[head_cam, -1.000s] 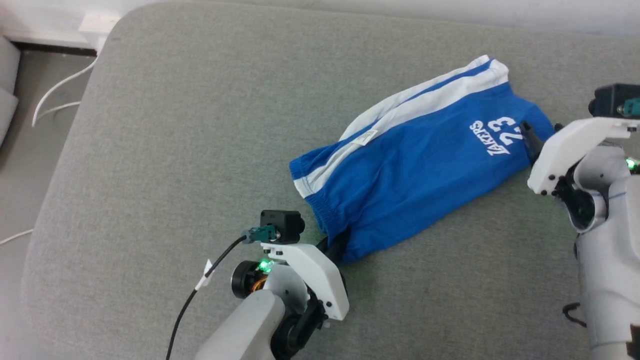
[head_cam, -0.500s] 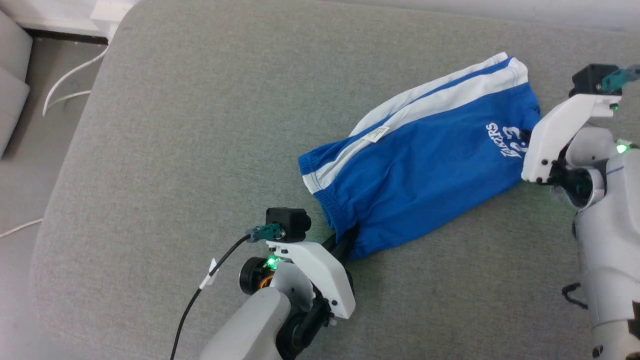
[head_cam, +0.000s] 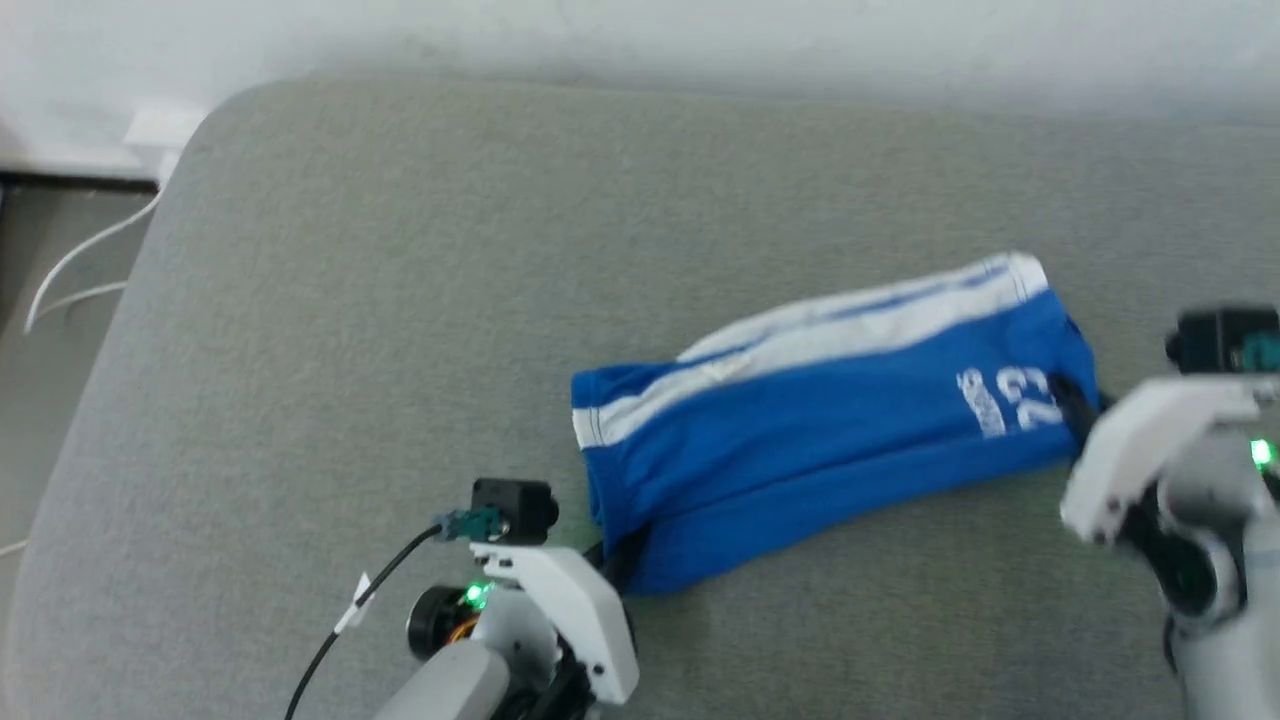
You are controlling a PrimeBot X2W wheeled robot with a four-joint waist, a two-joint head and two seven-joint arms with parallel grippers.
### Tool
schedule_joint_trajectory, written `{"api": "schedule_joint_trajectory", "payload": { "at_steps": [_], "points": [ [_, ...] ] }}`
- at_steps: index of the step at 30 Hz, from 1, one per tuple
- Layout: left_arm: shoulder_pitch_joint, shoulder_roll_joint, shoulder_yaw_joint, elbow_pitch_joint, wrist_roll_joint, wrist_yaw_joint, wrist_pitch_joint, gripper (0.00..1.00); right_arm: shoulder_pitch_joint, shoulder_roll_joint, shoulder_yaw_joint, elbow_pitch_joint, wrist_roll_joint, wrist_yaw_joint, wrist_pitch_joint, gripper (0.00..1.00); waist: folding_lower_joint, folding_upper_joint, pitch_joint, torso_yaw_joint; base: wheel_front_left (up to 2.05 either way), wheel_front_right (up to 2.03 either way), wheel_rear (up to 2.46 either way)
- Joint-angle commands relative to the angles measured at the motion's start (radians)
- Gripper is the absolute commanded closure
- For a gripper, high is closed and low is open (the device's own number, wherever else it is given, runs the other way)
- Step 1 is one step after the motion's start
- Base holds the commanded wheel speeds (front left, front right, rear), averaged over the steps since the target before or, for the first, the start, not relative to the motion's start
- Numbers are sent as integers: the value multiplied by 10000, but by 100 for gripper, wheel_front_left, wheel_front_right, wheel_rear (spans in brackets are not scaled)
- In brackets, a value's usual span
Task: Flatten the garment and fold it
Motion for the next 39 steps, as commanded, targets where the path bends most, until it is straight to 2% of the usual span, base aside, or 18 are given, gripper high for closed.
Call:
{"api": "schedule_joint_trajectory", "payload": {
  "at_steps": [1,7,13,14,15,22,26,29,31,34,39],
  "points": [
    [274,198,-43,-143,-18,78,162,100,529,116,-173,-455,-62,-9,73,100,1,0,-437,-475,0,0,0],
    [787,872,-192,-1178,-123,253,997,100,2653,895,-811,-2126,-195,-9,482,100,1,0,-482,-856,0,0,0],
    [1060,1299,-246,-1921,-342,432,1749,100,3403,1057,-881,-1810,41,-9,231,100,1,0,-430,-1079,0,0,0],
    [1100,1323,-206,-2013,-377,480,1758,49,3411,1059,-819,-1646,133,-9,139,55,1,0,-440,-1105,0,0,0],
    [1137,1328,-154,-2102,-388,530,1697,0,3408,1060,-741,-1516,159,-9,46,0,1,0,-460,-1122,0,0,0],
    [1570,1258,318,-2702,-451,705,725,0,3502,1063,-1029,-1470,532,-9,-1378,0,1,0,-771,-1101,0,0,0],
    [1735,1250,925,-2850,-154,830,-718,0,3452,1064,-1239,-1634,317,-9,-2471,0,1,0,-817,-1145,0,0,0],
    [1660,1218,1366,-2770,260,868,-2041,0,3183,1064,-1286,-1470,192,-9,-2882,0,1,0,-816,-1178,0,0,0],
    [1512,1346,1407,-2512,748,874,-2685,0,2938,1064,-1268,-1251,28,-9,-2977,0,1,0,-796,-1185,0,0,0],
    [1178,1238,1680,-2174,1251,856,-3579,0,2613,1064,-1201,-791,-204,-9,-2865,0,1,0,-749,-1138,0,0,0],
    [798,709,2568,-1953,2189,597,-3872,0,2026,1065,-1162,256,-692,-9,-2136,0,1,0,-669,-1074,0,0,0]
  ]
}}
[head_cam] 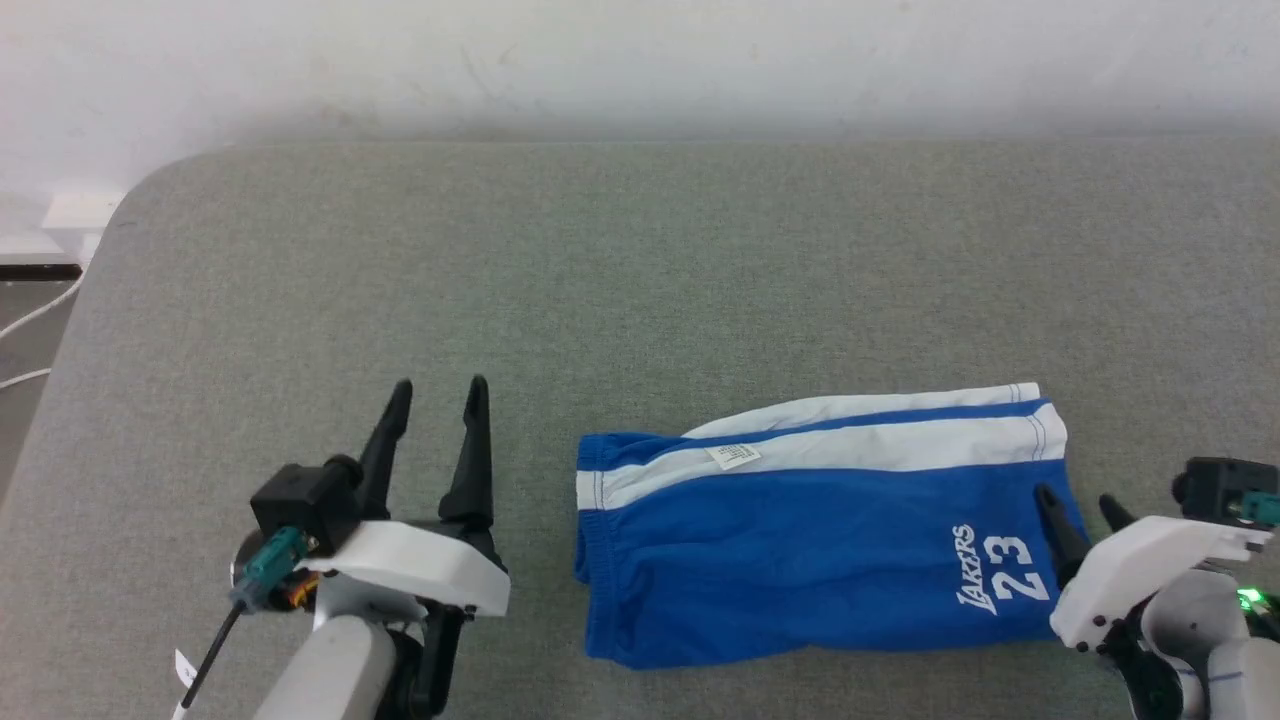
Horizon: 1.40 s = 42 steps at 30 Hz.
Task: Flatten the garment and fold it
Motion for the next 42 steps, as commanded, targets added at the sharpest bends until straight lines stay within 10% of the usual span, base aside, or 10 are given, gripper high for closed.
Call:
{"api": "schedule_joint_trajectory", "payload": {
  "at_steps": [1,9,10,13,33,42],
  "points": [
    [-153,-182,334,-19,519,-179,-51,0,-283,10,-21,306,-220,-9,275,0,-1,0,28,25,0,0,0],
    [252,-1219,1845,131,2022,-1084,-56,0,-934,10,142,1508,126,-9,1981,5,-1,0,0,14,0,0,0],
    [309,-1333,2000,175,2099,-1203,-57,0,-961,10,171,1554,228,-9,2105,50,-1,0,-12,10,0,0,0],
    [449,-1590,2423,247,2323,-1506,-57,0,-983,10,277,1530,427,-9,2249,100,-1,0,-37,-17,0,0,0],
    [883,-2152,3548,788,2813,-2244,-58,0,315,-637,-1867,-437,-1396,-9,1614,100,-1,0,-374,-146,0,0,0],
    [864,-2171,3529,965,2833,-2311,-58,0,1173,-321,561,-3882,-1201,-9,2584,100,-1,0,-407,-114,0,0,0]
  ]
}}
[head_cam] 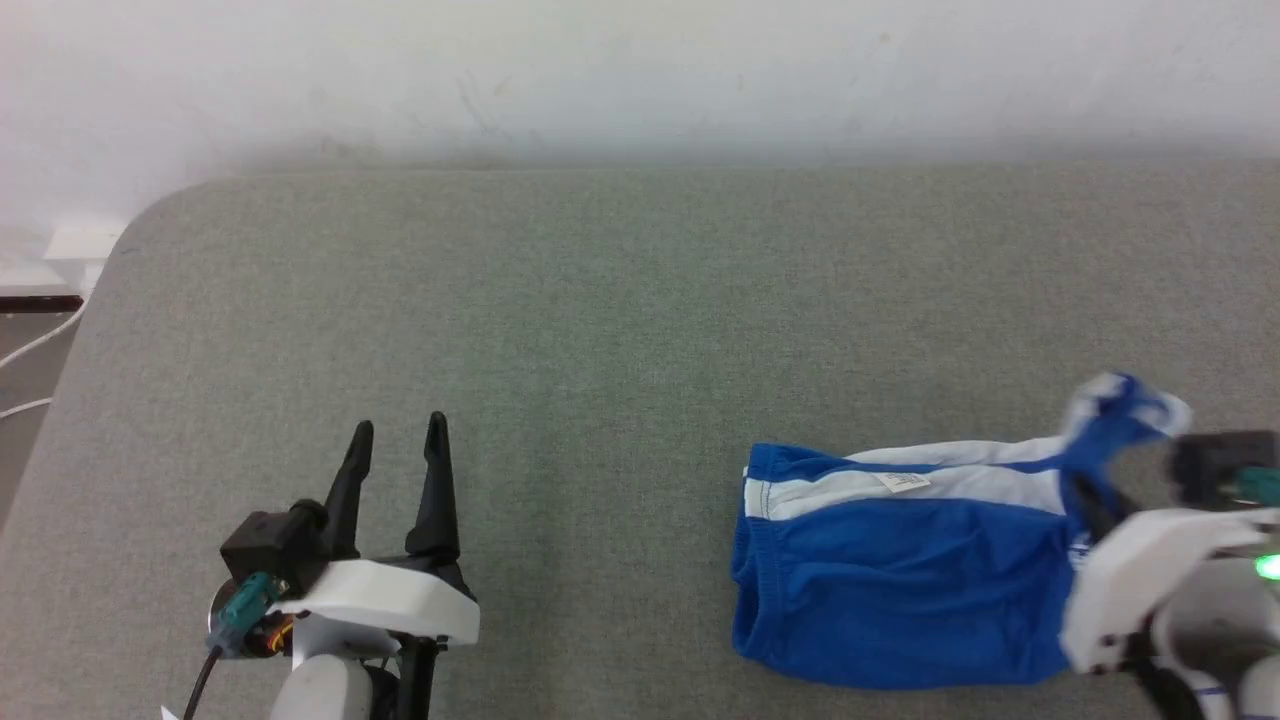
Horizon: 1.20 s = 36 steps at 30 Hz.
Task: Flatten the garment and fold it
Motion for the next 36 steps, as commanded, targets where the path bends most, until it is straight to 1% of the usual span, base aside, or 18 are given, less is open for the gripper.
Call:
{"api": "schedule_joint_trajectory", "payload": {
  "at_steps": [1,4,7,13,15,18,19,20,21,23,25,27,29,31,33,36],
  "points": [
    [111,-21,3,31,13,-38,-47,0,90,2,451,-322,17,-9,176,100,0,0,-1,17,0,0,0],
    [52,-22,-78,61,-55,-42,-47,0,-15,-249,1921,-867,-58,-9,734,100,0,0,49,80,0,0,0],
    [-47,-22,-173,62,-135,-39,-47,0,-476,-499,3180,-718,-106,-9,1117,100,0,0,180,201,0,0,0],
    [-248,-23,-323,102,-252,-15,-47,0,-1627,-600,5231,751,61,-9,1404,100,0,0,476,522,0,0,0],
    [-298,-23,-349,111,-289,-4,-47,0,-1915,-561,5701,1307,195,-9,1420,100,0,0,548,621,0,0,0],
    [-336,-23,-399,118,-333,25,-47,0,-2127,-393,6125,1949,526,-9,1421,100,0,0,607,733,0,0,0],
    [-333,-23,-410,116,-344,35,-47,0,-2136,-327,6224,2074,705,-9,1425,68,0,0,606,753,0,0,0],
    [-323,-23,-410,112,-346,45,-47,0,-2119,-255,6274,2137,930,-9,1408,29,0,0,601,764,0,0,0],
    [-311,-23,-400,105,-345,52,-47,0,-2113,-217,6313,2144,1091,-9,1370,0,0,0,596,763,0,0,0],
    [-277,-23,-348,91,-327,64,-47,0,-2054,-148,6312,2012,1463,-9,1250,0,0,0,567,723,0,0,0],
    [-258,-23,-273,84,-295,72,-47,0,-1985,-61,6176,1627,1902,-9,866,0,0,0,530,643,0,0,0],
    [-252,-23,-210,57,-259,77,-47,0,-1886,28,5929,1095,2310,-9,283,0,0,0,487,540,0,0,0],
    [-240,-23,-139,10,-223,66,-47,0,-1740,145,5491,481,2718,-9,-530,0,0,0,454,434,0,0,0],
    [-236,-24,-73,-36,-195,50,-47,0,-1518,247,4872,-49,3067,-9,-1437,0,0,0,422,340,0,0,0],
    [-232,-24,-30,-89,-170,36,-47,0,-1180,332,3988,-366,3462,-9,-2297,0,0,0,405,267,0,0,0],
    [-224,-24,-6,-152,-135,14,-47,0,-594,367,2701,-260,4399,-9,-3259,0,0,0,385,194,0,0,0]
  ]
}}
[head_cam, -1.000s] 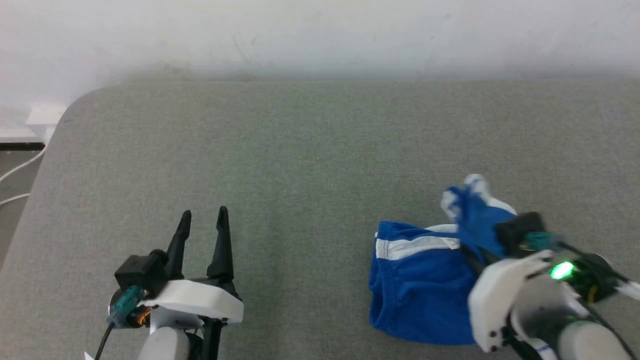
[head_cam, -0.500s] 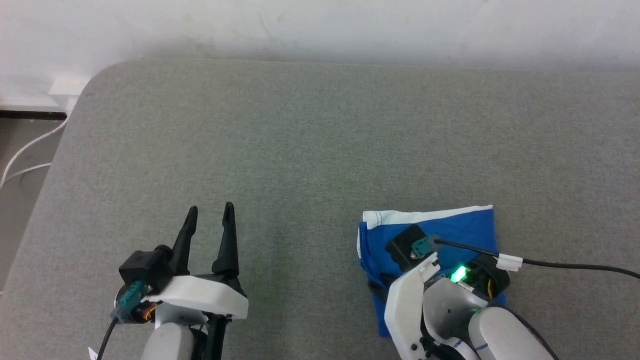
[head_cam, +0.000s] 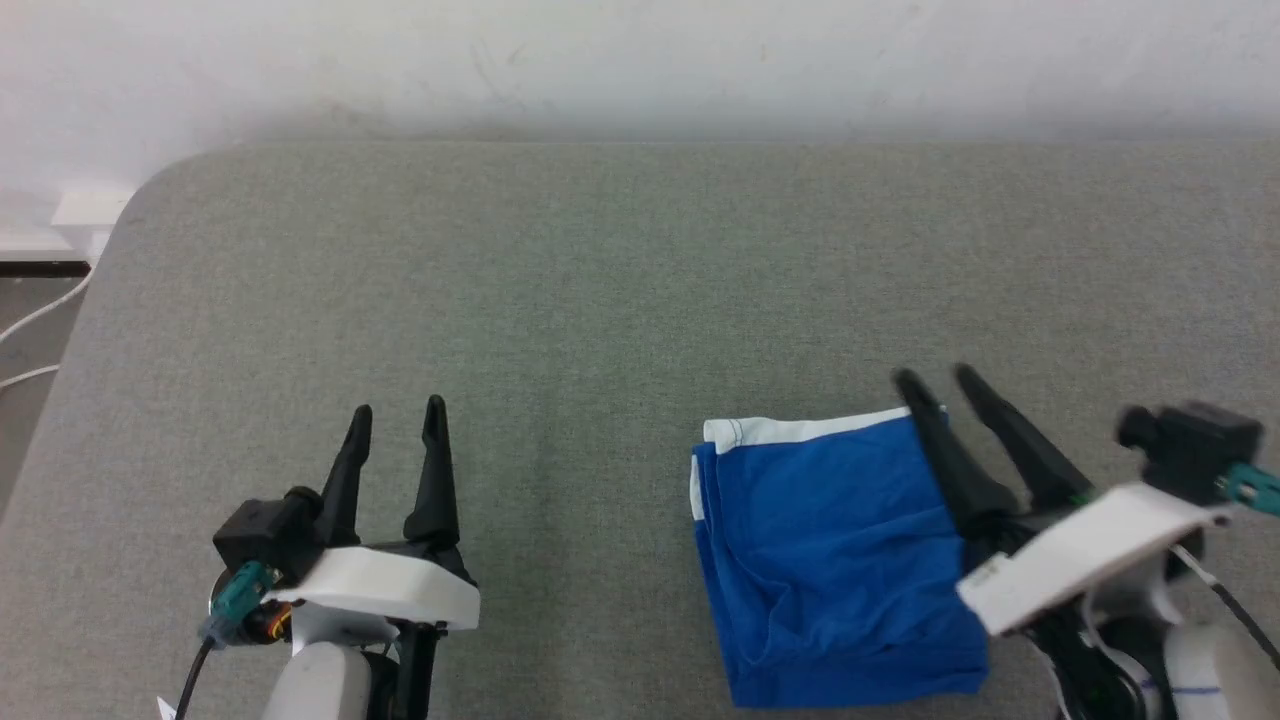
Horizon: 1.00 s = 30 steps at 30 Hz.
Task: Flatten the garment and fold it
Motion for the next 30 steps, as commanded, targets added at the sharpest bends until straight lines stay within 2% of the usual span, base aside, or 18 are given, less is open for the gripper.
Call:
{"api": "schedule_joint_trajectory", "payload": {
  "at_steps": [1,4,8,18,19,20,21,22,23,25,27,30],
  "points": [
    [-51,-12,28,-61,134,-2,-47,0,344,10,-434,272,245,-7,-243,0,0,0,-30,-50,0,0,0],
    [-46,-12,15,-88,146,-2,-47,0,722,13,-1213,1134,799,-7,-420,0,0,0,-37,-69,0,0,0],
    [-59,-12,-29,-87,158,-17,-47,0,802,14,-1539,2521,893,-7,-58,0,0,0,-36,-42,0,0,0],
    [-82,-12,-183,3,178,-30,-47,0,-54,15,-1002,5047,1548,-7,992,0,0,0,-62,139,0,0,0],
    [-64,-12,-184,15,181,-27,-47,0,-124,15,-912,5171,1515,-7,1130,10,0,0,-78,137,0,0,0],
    [-50,-12,-183,26,182,-24,-47,0,-186,15,-844,5268,1456,-7,1254,42,0,0,-91,130,0,0,0],
    [-50,-12,-183,26,182,-24,-47,0,-186,15,-844,5268,1456,-7,1254,42,0,0,-91,130,0,0,0],
    [-40,-12,-176,30,182,-22,-47,0,-246,15,-777,5317,1354,-7,1363,80,0,0,-98,116,0,0,0],
    [-29,-12,-154,19,184,-12,-47,0,-313,15,-717,5323,1221,-7,1458,100,0,0,-96,78,0,0,0],
    [-7,-12,-86,-46,208,13,-47,0,-493,16,-530,5184,648,-7,1740,100,0,0,-54,-69,0,0,0],
    [21,-12,-13,-118,290,7,-47,0,-760,-3,-406,4867,-408,-7,2000,100,0,0,30,-318,0,0,0],
    [58,-11,163,-212,462,-50,-47,0,-1303,-453,123,4331,-1939,-7,2479,100,0,0,200,-876,0,0,0]
  ]
}}
